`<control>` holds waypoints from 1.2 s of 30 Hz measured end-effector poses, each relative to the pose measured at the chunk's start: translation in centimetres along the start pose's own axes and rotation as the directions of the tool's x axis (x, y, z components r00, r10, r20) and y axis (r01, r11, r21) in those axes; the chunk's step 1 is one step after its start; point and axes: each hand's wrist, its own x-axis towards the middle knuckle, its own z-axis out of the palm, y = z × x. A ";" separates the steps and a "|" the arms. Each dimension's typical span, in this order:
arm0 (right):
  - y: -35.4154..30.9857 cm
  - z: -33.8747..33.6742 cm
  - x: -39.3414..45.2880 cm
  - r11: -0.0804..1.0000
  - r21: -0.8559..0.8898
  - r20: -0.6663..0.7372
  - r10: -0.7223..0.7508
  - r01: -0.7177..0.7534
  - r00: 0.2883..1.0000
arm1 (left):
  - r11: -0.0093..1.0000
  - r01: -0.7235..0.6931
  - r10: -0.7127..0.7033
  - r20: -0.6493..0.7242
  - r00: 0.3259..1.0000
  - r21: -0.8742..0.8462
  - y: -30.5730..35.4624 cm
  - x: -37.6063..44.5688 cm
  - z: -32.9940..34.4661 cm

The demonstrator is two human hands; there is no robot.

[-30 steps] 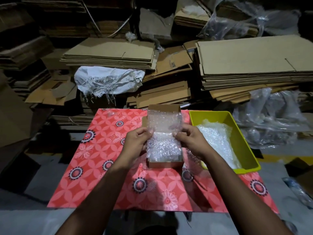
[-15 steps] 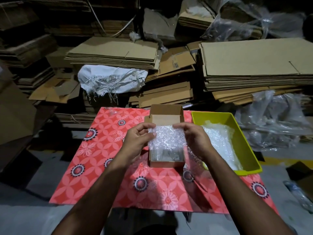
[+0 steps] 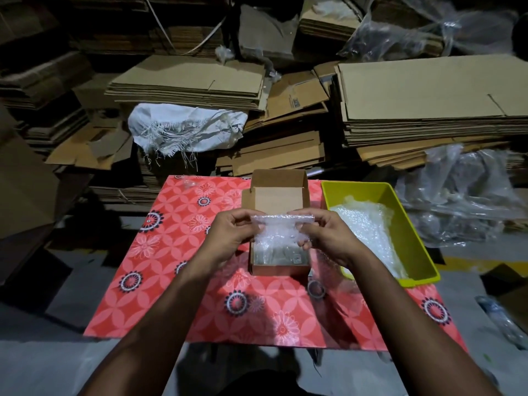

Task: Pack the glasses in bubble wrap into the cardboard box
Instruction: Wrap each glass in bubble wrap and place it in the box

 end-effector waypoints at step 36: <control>10.5 5.5 11.2 0.847 -0.408 -0.435 0.147 -0.339 0.889 | 0.903 0.394 -0.339 -0.277 0.899 0.174 -14.6 3.0 -2.6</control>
